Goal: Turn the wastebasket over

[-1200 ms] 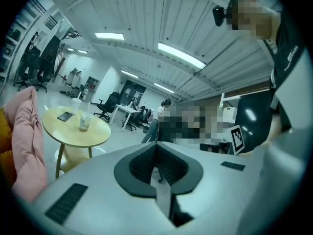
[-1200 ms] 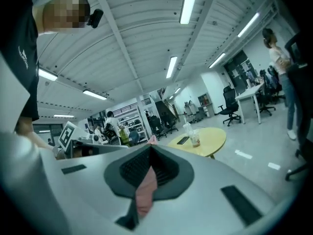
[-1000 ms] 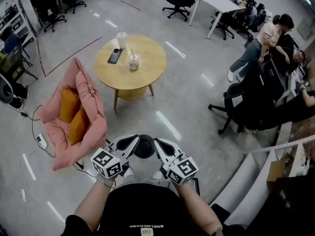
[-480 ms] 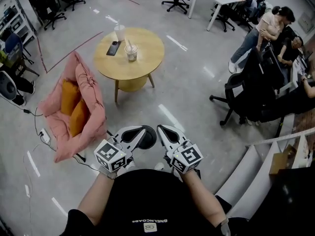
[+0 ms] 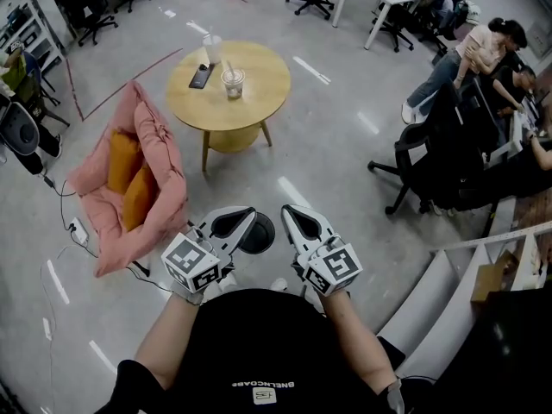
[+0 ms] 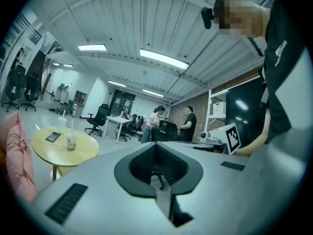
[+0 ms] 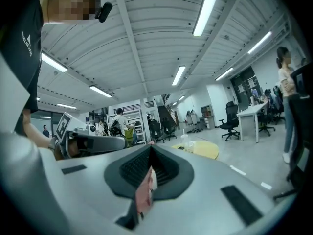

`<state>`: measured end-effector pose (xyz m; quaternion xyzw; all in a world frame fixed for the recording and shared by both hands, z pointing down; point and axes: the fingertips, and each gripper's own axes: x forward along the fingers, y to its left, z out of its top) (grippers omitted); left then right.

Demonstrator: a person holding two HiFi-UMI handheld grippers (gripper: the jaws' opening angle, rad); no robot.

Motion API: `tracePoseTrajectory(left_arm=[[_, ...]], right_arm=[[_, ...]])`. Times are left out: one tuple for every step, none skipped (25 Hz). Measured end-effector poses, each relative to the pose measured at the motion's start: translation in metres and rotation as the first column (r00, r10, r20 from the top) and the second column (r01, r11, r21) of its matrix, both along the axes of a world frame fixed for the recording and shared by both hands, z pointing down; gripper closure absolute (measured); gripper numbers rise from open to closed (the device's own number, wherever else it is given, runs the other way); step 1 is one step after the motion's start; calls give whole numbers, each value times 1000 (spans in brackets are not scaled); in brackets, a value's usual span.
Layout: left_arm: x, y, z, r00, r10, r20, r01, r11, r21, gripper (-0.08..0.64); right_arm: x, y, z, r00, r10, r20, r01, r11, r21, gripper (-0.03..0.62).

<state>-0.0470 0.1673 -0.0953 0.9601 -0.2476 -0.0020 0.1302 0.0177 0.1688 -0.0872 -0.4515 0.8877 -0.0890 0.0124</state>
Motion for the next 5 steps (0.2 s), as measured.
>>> tracePoseTrajectory(left_arm=[[-1, 0, -2, 1000, 1, -3, -1, 1000, -1, 546], [-2, 0, -5, 1000, 2, -6, -2, 1000, 0, 546], [-3, 0, -7, 1000, 4, -9, -4, 1000, 3, 546], [-4, 1, -9, 1000, 9, -12, -9, 1000, 8, 546], [-5, 2, -11, 1000, 14, -15, -14, 1000, 14, 547]], right_arm=[[1, 0, -2, 1000, 3, -5, -3, 1000, 5, 584], [1, 1, -4, 1000, 5, -12, -5, 1000, 8, 584], [1, 2, -5, 1000, 7, -19, -6, 1000, 10, 584], [1, 3, -6, 1000, 8, -25, -7, 1000, 12, 584], [2, 4, -7, 999, 9, -32, -8, 1000, 13, 584]])
